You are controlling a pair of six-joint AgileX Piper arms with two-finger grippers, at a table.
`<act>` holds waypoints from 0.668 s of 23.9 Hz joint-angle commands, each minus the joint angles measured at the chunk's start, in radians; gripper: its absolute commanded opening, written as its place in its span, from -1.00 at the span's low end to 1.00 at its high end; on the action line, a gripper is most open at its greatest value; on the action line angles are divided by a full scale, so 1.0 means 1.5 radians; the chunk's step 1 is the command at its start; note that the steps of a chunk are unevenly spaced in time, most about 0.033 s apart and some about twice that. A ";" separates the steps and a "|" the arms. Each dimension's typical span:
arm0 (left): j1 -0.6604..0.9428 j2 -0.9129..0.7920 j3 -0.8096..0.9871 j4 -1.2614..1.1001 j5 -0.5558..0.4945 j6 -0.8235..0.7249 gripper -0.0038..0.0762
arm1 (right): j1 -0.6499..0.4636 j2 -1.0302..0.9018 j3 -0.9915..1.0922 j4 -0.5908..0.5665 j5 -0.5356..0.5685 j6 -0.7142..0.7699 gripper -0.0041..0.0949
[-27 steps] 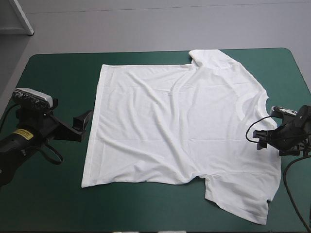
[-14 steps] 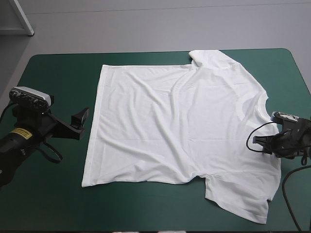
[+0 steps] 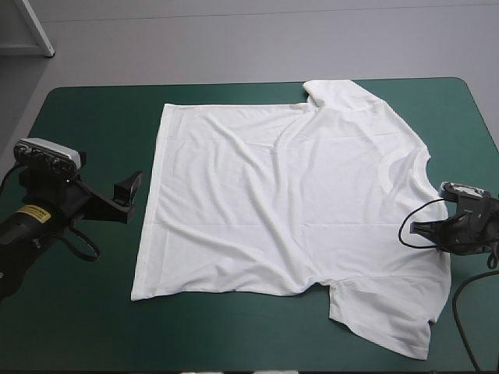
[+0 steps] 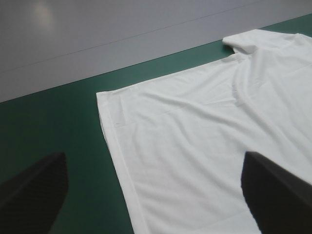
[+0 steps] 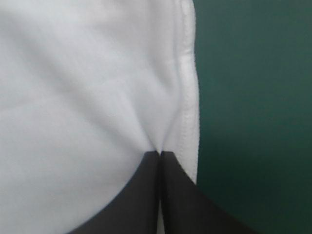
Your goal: Fold the cloth
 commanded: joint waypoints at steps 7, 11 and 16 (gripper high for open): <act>-0.021 -0.002 -0.024 -0.009 -0.064 -0.002 0.84 | 0.001 -0.059 -0.033 -0.035 0.072 0.028 -0.95; -0.042 -0.002 -0.024 -0.009 -0.060 -0.002 0.84 | 0.001 -0.051 -0.085 -0.142 0.079 0.101 -0.95; -0.042 -0.002 -0.024 -0.015 -0.023 -0.005 0.84 | 0.001 0.002 -0.202 -0.252 0.096 0.160 -0.95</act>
